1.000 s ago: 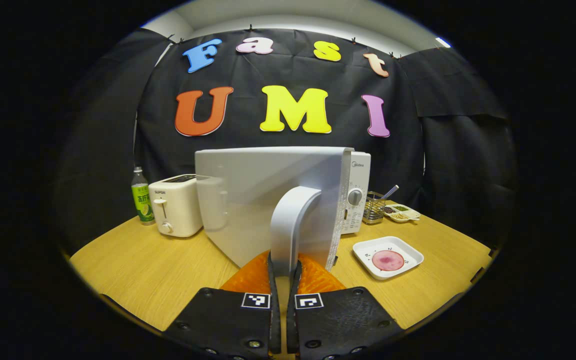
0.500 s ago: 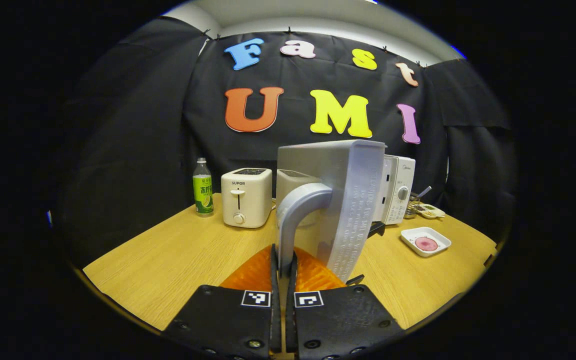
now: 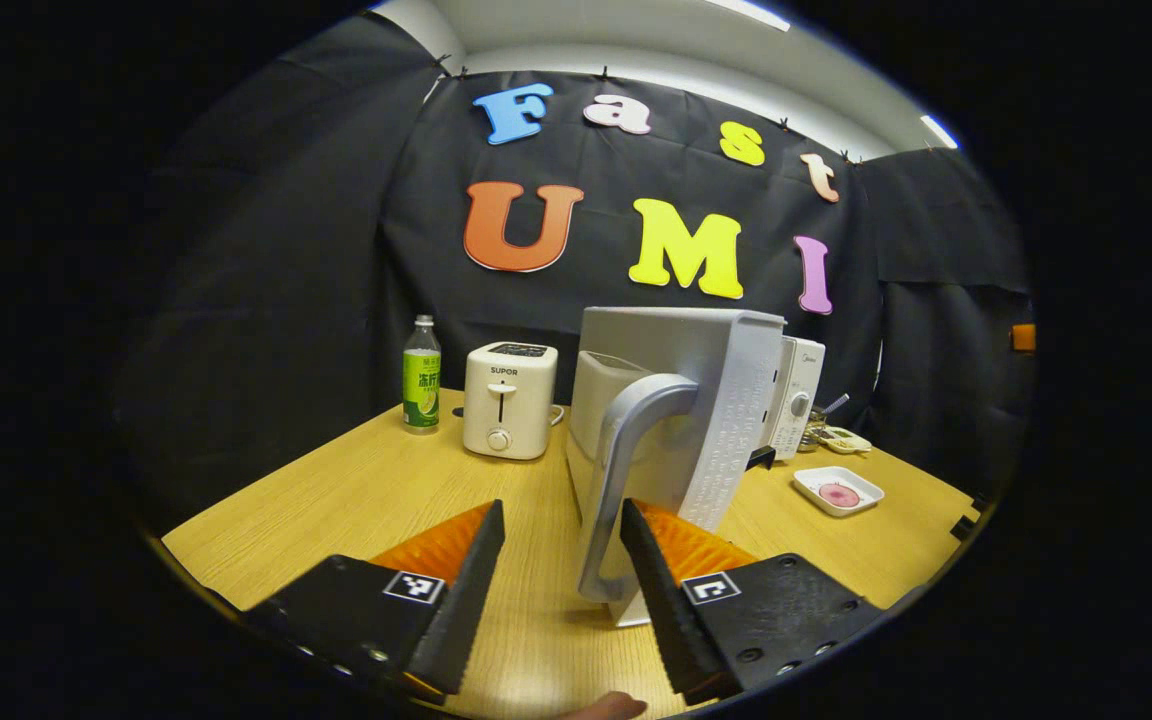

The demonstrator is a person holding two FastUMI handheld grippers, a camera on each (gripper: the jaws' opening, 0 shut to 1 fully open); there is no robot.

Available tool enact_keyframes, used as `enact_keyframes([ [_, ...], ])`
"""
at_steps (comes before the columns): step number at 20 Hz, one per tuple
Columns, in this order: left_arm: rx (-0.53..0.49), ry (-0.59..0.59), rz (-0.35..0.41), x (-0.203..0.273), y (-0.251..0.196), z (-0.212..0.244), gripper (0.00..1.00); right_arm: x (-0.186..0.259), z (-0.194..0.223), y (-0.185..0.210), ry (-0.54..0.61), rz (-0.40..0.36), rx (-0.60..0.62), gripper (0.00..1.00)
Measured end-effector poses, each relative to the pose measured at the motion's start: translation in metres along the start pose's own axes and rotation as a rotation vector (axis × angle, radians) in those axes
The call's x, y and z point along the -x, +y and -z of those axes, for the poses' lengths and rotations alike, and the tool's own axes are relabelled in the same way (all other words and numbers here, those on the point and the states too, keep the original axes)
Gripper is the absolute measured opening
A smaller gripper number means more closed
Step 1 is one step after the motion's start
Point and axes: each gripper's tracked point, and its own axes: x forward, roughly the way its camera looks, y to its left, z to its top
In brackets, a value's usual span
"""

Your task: Open the microwave oven with the left hand, put the food in, and close the microwave oven.

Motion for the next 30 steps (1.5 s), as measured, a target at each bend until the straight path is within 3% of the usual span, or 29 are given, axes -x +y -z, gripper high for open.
enact_keyframes([
  [1, -0.002, -0.012, -0.023, 0.008, 0.002, -0.007, 0.86, -0.007, 0.005, -0.003, 0.019, 0.001, -0.004, 0.92],
  [2, -0.007, -0.017, -0.055, 0.016, 0.005, -0.012, 0.87, -0.016, 0.011, -0.007, 0.041, 0.003, -0.010, 0.92],
  [3, -0.019, -0.013, -0.078, 0.025, 0.005, -0.017, 0.90, -0.026, 0.016, -0.013, 0.066, 0.006, -0.016, 1.00],
  [4, -0.040, -0.008, -0.096, 0.033, 0.002, -0.020, 0.92, -0.035, 0.023, -0.018, 0.089, 0.007, -0.021, 0.92],
  [5, -0.073, -0.002, -0.102, 0.041, -0.003, -0.024, 0.92, -0.046, 0.029, -0.024, 0.116, 0.010, -0.029, 1.00],
  [9, -0.144, -0.069, -0.150, 0.071, -0.021, -0.068, 0.92, -0.090, 0.049, -0.050, 0.210, 0.011, -0.039, 1.00],
  [12, -0.139, -0.123, -0.139, 0.083, -0.051, -0.099, 0.92, -0.129, 0.070, -0.064, 0.314, -0.017, -0.062, 1.00],
  [16, -0.098, -0.180, -0.184, 0.089, -0.077, -0.131, 0.92, -0.182, 0.105, -0.076, 0.496, -0.082, -0.116, 1.00],
  [18, -0.096, -0.175, -0.152, 0.085, -0.099, -0.131, 0.92, -0.207, 0.123, -0.086, 0.577, -0.088, -0.136, 0.99],
  [26, -0.184, -0.133, -0.196, 0.063, -0.121, -0.131, 0.92, -0.256, 0.204, -0.082, 0.934, -0.215, -0.260, 0.77],
  [28, -0.202, -0.139, -0.219, 0.060, -0.122, -0.135, 0.92, -0.263, 0.213, -0.077, 0.990, -0.243, -0.333, 0.68],
  [29, -0.205, -0.139, -0.219, 0.057, -0.124, -0.137, 0.92, -0.267, 0.217, -0.078, 1.012, -0.248, -0.353, 0.51],
  [30, -0.204, -0.139, -0.210, 0.055, -0.130, -0.136, 0.92, -0.271, 0.222, -0.081, 1.032, -0.245, -0.357, 0.60],
])
